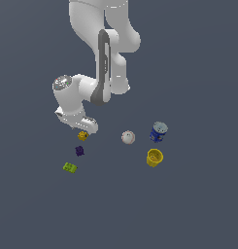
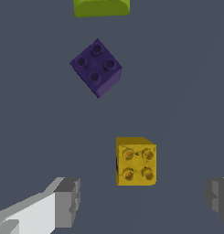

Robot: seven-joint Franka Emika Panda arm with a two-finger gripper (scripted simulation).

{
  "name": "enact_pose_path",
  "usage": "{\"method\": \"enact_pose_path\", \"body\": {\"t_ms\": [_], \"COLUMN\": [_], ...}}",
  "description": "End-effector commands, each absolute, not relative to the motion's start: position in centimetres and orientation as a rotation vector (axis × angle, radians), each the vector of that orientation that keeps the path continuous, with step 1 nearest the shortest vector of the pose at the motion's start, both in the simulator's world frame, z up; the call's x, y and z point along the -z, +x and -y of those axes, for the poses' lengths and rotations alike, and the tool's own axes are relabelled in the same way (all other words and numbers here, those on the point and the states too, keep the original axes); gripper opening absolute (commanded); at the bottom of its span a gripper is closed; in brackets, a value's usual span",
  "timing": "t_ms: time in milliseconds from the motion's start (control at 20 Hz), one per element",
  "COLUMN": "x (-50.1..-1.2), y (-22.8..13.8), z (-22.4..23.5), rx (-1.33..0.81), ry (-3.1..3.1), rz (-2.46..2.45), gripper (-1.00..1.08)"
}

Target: Pick up a designated object from a clutter of objects.

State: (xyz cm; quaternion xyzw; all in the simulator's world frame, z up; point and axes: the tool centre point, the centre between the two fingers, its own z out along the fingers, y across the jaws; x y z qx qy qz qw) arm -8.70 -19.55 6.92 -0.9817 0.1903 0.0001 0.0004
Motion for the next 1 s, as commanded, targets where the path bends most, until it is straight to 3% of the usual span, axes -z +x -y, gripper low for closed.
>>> {"method": "enact_pose_path", "body": {"t_ms": [0, 700, 750, 950], "x": [-6.3, -2.2, -2.2, -2.2], "y": [-8.8, -8.9, -8.9, -8.9], "z": [19.6, 19.6, 19.6, 19.6], "rx": [-0.001, -0.001, -0.001, -0.001], "ry": [-3.083, -3.083, -3.083, -3.083], "rz": [-0.599, -0.601, -0.601, -0.601], "gripper": [1.00, 1.00, -1.00, -1.00]}}
